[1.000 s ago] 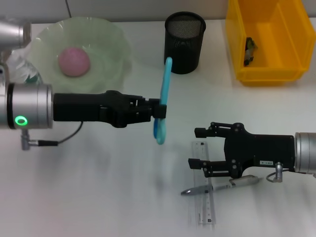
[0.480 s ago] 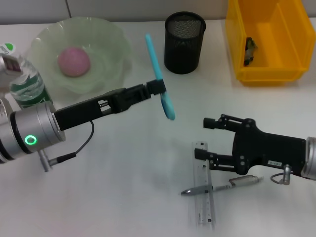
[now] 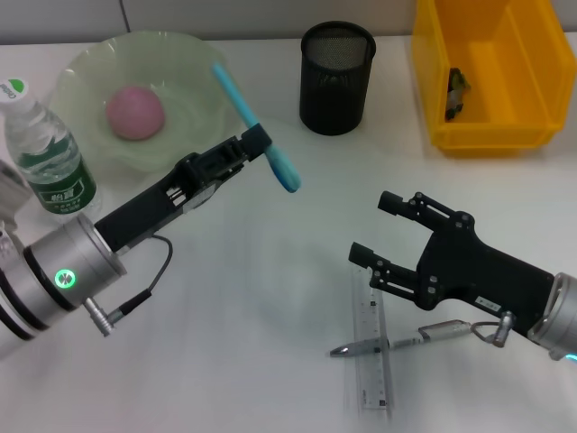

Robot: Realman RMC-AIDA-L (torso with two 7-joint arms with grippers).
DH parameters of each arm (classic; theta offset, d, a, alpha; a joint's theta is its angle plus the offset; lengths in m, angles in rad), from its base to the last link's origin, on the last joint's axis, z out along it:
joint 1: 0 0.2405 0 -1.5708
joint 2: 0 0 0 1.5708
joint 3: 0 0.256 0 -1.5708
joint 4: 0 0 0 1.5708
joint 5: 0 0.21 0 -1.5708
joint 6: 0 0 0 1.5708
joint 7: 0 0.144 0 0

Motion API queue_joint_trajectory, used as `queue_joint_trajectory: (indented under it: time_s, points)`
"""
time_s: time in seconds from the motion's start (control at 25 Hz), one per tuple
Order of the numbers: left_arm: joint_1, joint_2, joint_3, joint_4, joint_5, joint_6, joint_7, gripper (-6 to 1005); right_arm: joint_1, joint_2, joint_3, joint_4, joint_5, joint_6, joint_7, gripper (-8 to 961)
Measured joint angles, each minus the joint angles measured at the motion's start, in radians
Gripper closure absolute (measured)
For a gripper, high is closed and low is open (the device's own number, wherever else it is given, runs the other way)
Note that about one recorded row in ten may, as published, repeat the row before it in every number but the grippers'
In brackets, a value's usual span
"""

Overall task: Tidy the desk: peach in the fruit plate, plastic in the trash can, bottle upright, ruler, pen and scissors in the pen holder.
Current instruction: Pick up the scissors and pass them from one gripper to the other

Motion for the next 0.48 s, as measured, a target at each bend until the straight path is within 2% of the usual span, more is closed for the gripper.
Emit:
queue_joint_trajectory:
  time_s: [0.12,0.32,0.4,0.48]
  points:
    - [-0.003,0.0,-0.02,-0.046,-0.017,-0.007,0.004,757,0.007,0.002,0.032,0.05,0.0,0.0,-0.053,181]
    - [-0.005,0.0,-0.029,-0.059,-0.017,-0.008,0.006,759,0.03,0.004,0.083,0.128,0.0,0.0,-0.109,181]
    - [-0.007,0.0,-0.047,-0.081,-0.016,-0.013,0.01,759,0.043,0.004,0.105,0.163,0.0,0.008,-0.148,182]
    - [-0.009,0.0,-0.101,-0.138,-0.01,-0.037,0.011,760,0.05,0.004,0.118,0.184,0.0,0.014,-0.173,182]
